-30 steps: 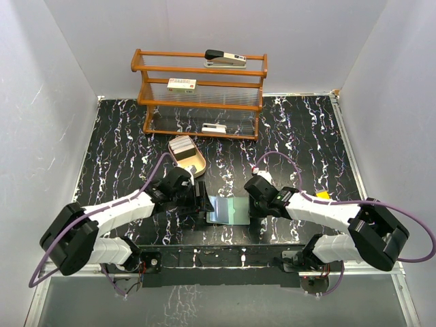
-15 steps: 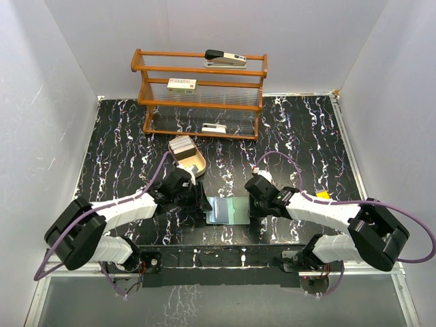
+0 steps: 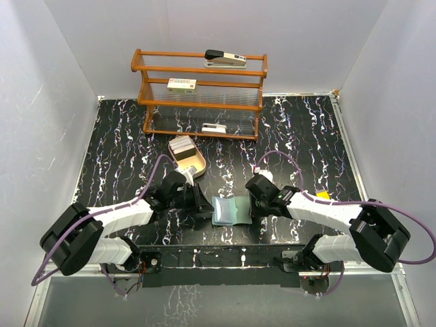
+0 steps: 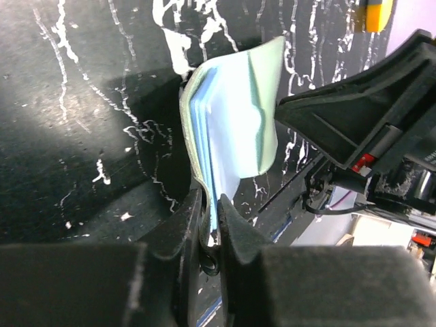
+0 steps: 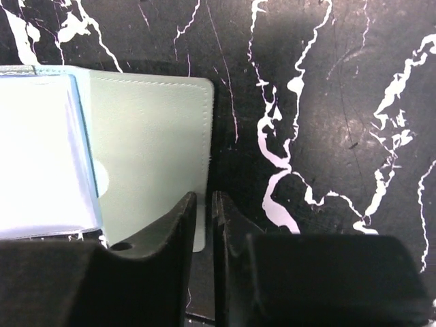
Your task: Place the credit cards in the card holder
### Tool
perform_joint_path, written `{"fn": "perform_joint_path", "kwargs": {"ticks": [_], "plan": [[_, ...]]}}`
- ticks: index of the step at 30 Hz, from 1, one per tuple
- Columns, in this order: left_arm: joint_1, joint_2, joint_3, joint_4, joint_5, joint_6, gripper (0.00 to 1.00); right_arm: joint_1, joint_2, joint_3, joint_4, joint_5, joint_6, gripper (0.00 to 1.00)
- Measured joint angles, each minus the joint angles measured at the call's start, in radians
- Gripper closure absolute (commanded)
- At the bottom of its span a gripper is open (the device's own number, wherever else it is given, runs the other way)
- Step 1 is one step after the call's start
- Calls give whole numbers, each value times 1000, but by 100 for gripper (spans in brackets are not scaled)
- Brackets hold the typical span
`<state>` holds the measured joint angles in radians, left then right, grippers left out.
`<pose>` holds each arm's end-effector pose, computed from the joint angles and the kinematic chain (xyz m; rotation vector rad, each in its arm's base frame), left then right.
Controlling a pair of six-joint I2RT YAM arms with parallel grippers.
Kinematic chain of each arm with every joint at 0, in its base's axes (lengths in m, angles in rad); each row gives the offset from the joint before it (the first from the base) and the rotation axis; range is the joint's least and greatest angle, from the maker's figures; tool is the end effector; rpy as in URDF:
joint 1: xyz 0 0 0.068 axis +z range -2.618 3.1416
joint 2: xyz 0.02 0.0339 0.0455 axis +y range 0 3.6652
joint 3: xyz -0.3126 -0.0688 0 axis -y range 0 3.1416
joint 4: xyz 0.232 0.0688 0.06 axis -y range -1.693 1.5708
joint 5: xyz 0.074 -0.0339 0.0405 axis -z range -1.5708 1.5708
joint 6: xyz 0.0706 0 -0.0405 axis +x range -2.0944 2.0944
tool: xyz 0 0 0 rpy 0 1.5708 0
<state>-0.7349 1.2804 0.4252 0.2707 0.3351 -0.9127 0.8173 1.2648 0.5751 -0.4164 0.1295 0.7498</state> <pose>0.1664 -0.1817 0.1997 0.0042 2.4256 -1.2302 0.1486 0.1451 0.1815 -0.0498 2.7039 0.3274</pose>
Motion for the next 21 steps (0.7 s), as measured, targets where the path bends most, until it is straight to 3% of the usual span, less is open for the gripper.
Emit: {"fn": "perform_joint_path", "kwargs": {"ticks": [4,9,16,21], "plan": [[0,-26,5,14,22,-12,100,0,-24,38,-69,1,4,70],[-1,-74,7,13,38,-16,100,1,-103,148,-132,-16,4,65],[-1,-102,26,-10,39,-14,100,9,-134,168,-41,-125,4,49],[-1,-102,26,-19,39,-14,100,31,-63,158,34,-191,3,50]]}}
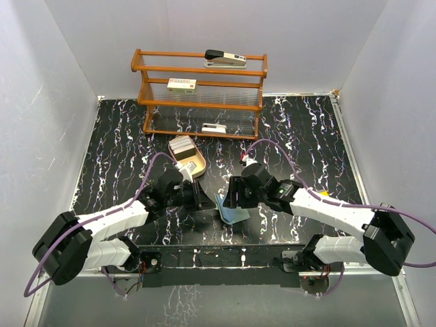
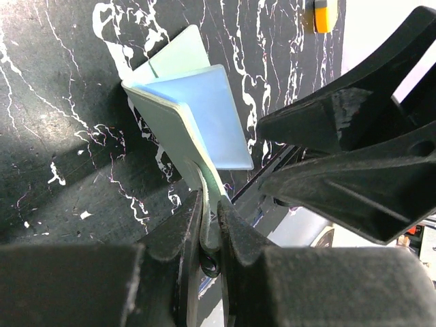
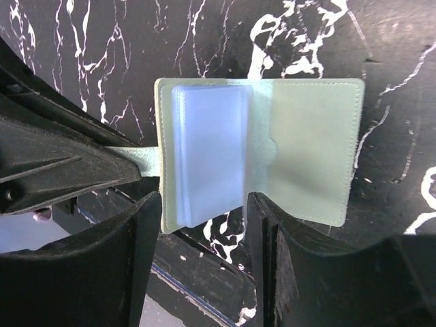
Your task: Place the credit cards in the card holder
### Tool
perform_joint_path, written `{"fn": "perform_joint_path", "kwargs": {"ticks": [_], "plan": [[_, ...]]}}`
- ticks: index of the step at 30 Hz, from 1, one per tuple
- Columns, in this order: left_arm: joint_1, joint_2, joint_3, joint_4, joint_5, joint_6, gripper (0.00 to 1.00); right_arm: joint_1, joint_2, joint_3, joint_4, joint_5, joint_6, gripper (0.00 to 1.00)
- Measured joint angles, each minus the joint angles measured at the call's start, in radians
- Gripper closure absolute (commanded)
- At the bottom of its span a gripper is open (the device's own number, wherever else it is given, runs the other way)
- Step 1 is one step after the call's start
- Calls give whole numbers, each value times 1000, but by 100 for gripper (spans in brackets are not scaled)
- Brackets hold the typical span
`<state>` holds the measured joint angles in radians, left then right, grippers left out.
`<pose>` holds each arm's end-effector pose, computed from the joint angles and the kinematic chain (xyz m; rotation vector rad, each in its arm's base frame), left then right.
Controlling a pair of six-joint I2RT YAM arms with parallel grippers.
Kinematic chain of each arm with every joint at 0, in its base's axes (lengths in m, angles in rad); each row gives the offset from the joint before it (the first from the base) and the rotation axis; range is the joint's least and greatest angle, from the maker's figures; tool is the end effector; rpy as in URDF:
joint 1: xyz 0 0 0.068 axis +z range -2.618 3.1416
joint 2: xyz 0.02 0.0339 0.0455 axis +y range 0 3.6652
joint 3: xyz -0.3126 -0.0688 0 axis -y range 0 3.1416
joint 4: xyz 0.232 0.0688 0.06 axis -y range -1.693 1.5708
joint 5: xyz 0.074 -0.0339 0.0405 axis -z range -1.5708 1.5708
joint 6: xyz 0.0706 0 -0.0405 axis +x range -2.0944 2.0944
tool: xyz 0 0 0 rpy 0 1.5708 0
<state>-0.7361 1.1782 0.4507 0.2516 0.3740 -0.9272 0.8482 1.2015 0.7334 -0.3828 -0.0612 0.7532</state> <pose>0.1589 -0.1788 0.2288 0.0449 2.3264 -1.3360 0.1532 0.1803 0.2453 -0.1523 2.5767 0.7523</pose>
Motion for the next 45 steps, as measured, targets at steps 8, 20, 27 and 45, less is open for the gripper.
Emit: {"fn": "perform_joint_path", "kwargs": {"ticks": [8,20,27,45], "plan": [[0,0,0,-24,-16,0,100,8,66,-11,58,-43,-13,53],[0,-3,0,-35,-29,-1,81,8,114,-18,111,-67,-19,73],[0,0,-10,5,-23,-2,64,8,116,-49,139,-69,-18,73],[0,132,-28,80,-14,31,62,8,121,-102,172,-71,-11,66]]}}
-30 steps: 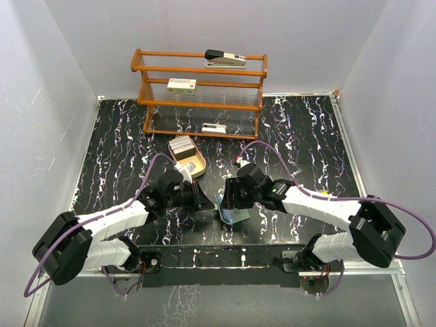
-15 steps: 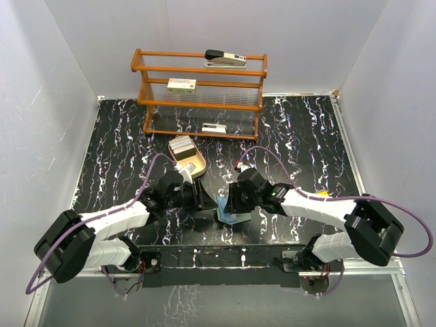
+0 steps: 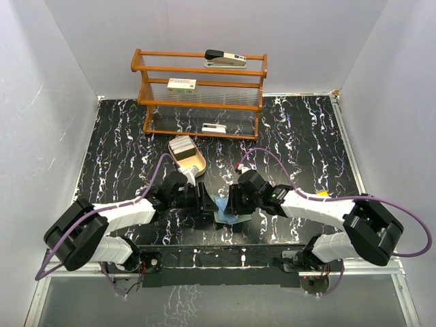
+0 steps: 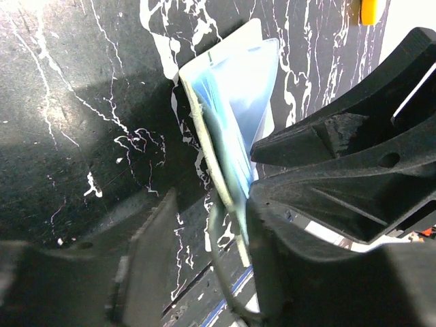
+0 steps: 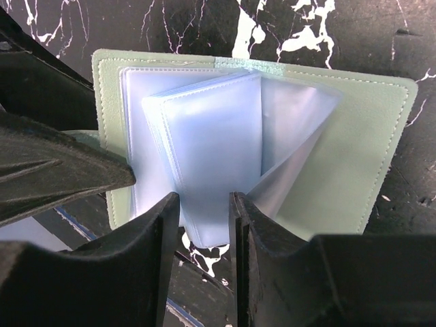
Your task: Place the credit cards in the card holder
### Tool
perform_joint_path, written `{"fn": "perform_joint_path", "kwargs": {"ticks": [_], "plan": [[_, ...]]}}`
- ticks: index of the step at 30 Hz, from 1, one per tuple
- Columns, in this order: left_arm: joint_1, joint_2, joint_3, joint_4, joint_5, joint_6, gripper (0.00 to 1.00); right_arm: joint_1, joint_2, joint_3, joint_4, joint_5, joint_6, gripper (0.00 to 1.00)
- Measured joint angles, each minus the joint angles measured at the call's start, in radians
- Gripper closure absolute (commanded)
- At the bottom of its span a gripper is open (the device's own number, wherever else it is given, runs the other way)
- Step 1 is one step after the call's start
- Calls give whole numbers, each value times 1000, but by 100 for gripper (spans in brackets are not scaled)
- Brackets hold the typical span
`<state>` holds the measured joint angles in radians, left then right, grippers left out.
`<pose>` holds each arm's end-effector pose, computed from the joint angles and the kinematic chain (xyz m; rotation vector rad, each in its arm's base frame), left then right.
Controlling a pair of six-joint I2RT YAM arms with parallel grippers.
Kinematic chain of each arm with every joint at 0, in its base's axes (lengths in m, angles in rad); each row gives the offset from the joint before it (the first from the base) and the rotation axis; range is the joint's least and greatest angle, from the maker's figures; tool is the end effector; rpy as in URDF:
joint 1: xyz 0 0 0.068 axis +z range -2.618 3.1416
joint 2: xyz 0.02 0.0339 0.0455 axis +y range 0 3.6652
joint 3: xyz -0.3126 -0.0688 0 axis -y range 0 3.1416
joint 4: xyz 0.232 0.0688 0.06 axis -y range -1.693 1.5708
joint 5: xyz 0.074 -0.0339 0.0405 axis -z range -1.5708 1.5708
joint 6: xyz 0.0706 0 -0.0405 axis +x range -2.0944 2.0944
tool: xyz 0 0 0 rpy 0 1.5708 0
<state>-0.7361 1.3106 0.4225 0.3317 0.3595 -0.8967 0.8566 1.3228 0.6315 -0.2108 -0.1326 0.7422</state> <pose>0.1697 -0.1872 0.1994 0.0488 2.3986 -1.2635 0.1564 0.1947 0.2019 -0.2132 2.6507 0.7852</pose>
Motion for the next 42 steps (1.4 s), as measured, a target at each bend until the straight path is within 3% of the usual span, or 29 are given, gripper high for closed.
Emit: {"fn": "perform_joint_path", "kwargs": {"ticks": [2,6,10,17,25,30,33,38,42], "plan": [[0,11,0,14,7,0,67,0,0,0,3,-9,1,64],[0,16,0,29,14,-4,67,0,-15,-1,8,-29,13,59],[0,10,-14,35,13,-5,67,0,-81,-2,6,-28,19,63],[0,3,-28,37,16,-10,60,0,-88,-2,7,-13,16,63],[0,3,-28,73,23,-31,81,0,-29,-10,21,-24,16,64],[0,3,-28,84,23,-34,82,0,-18,-26,49,-24,16,65],[0,3,-28,84,23,-34,83,0,-11,-40,58,-25,16,61],[0,5,-28,87,24,-32,100,0,-7,-41,64,-32,17,49],[0,6,-28,97,31,-32,100,0,-7,-45,84,-43,17,44]]}}
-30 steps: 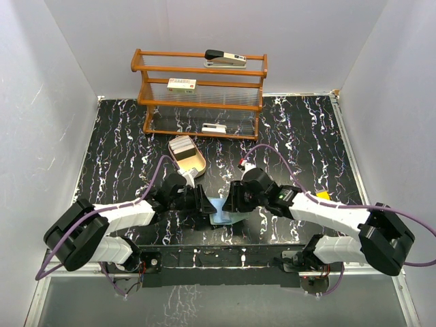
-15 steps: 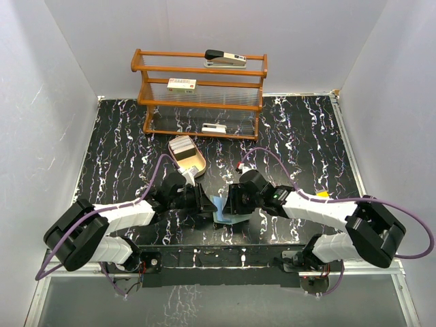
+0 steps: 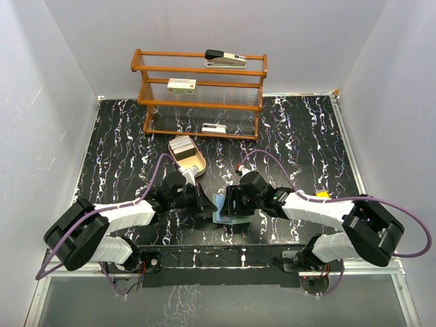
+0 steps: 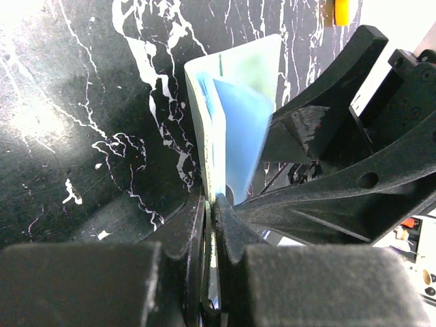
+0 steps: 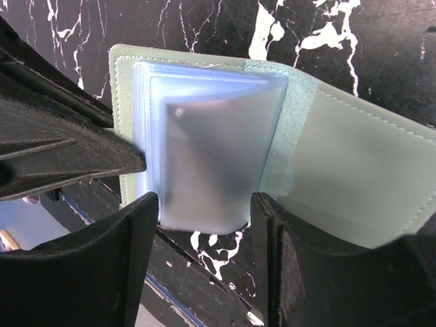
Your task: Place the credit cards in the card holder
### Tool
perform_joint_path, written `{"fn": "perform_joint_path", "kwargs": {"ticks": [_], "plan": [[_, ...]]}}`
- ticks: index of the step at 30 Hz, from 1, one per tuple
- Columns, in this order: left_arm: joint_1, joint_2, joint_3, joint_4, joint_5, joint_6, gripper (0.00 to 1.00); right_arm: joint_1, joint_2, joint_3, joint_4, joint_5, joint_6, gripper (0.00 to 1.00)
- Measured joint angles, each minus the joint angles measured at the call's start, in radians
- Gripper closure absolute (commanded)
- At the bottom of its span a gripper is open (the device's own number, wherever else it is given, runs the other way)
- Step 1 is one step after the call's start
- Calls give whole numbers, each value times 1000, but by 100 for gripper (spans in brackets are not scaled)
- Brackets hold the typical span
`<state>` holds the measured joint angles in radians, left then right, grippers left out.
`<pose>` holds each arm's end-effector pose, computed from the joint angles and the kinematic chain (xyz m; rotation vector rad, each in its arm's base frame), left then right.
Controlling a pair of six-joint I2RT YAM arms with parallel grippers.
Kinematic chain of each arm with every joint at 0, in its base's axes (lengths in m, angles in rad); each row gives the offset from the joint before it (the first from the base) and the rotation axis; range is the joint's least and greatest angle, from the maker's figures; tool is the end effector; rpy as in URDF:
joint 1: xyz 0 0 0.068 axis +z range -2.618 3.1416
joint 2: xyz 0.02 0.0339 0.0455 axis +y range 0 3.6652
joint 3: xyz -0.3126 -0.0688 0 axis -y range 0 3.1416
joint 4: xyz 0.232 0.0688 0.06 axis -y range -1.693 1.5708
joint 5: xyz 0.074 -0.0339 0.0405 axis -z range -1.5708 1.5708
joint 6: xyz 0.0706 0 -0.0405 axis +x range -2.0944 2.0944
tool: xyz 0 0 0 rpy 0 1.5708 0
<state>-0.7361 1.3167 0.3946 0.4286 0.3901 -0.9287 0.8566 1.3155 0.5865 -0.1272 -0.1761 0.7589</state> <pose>0.1688 -0.1891 0.2015 0.0499 2.3501 -1.3421 0.1532 0.1956 0.1978 -0.2154 2.6279 0.8718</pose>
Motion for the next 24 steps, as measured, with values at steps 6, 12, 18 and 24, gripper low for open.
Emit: {"fn": "perform_joint_path", "kwargs": {"ticks": [6,12,18,24], "plan": [[0,1,-2,24,14,-8,100,0,0,-3,12,-18,1,41],[0,1,-2,29,14,-11,100,0,17,-3,21,-17,1,46],[0,1,-3,28,14,-14,100,0,30,-3,18,-3,2,49],[0,1,-3,27,14,-14,100,0,30,1,-27,39,2,48]]}}
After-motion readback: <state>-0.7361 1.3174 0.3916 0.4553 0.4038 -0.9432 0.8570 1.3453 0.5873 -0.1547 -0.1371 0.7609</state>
